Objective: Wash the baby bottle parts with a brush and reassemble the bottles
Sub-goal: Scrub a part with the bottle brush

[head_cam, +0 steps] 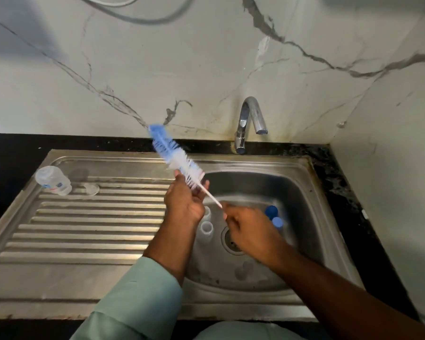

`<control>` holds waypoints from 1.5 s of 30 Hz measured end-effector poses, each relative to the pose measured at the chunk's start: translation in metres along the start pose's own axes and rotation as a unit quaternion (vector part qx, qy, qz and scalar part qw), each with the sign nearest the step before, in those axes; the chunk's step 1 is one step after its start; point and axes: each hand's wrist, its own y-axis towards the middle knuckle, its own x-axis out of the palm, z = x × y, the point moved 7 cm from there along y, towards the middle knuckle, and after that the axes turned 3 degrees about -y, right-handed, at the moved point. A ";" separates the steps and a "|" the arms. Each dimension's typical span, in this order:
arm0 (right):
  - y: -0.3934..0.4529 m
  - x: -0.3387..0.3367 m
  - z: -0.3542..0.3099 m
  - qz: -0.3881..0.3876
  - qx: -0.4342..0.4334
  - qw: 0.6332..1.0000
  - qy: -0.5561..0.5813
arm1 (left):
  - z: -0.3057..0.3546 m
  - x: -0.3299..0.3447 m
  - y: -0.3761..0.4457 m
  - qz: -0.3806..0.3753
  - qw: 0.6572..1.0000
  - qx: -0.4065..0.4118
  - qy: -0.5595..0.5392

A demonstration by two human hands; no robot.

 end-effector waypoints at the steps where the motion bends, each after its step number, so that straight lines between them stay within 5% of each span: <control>1: 0.006 -0.005 0.006 0.026 0.039 0.999 0.013 | -0.004 0.002 -0.003 -0.001 1.000 -0.004 0.013; 3: 0.011 -0.007 0.009 0.052 0.056 0.997 0.011 | -0.005 0.006 -0.004 0.000 1.000 -0.002 0.014; 7: -0.005 0.009 -0.004 -0.028 -0.033 0.999 -0.012 | 0.008 0.000 0.004 0.021 1.000 0.004 0.005; 10: 0.005 -0.002 0.011 0.029 0.033 0.999 0.005 | 0.002 0.000 -0.002 0.010 1.000 -0.010 0.005; 14: -0.009 0.006 -0.006 -0.022 -0.056 0.998 -0.021 | 0.010 -0.004 0.005 0.031 0.999 -0.009 -0.040; 19: 0.017 -0.007 0.010 0.013 0.042 0.998 -0.034 | 0.000 0.003 -0.004 0.008 1.000 0.018 0.013; 24: 0.001 -0.006 -0.006 -0.018 -0.045 0.998 -0.028 | 0.004 -0.003 -0.002 0.033 0.997 0.038 0.051; 28: 0.018 -0.004 0.003 0.002 0.023 0.997 -0.077 | -0.002 -0.005 -0.007 0.035 0.999 0.029 0.017; 35: 0.007 0.004 -0.002 0.014 -0.017 0.997 -0.069 | -0.003 -0.007 -0.012 0.036 0.998 0.029 0.036; 38: 0.006 0.004 0.002 0.008 -0.008 0.996 -0.085 | 0.009 -0.008 -0.005 0.043 0.998 0.023 -0.038; 41: -0.007 0.012 0.002 -0.010 -0.033 0.999 0.039 | 0.020 -0.009 -0.002 0.035 0.998 0.027 -0.047; 45: 0.012 0.012 0.011 0.017 0.079 0.956 0.284 | 0.006 -0.008 -0.014 0.027 0.999 0.025 -0.026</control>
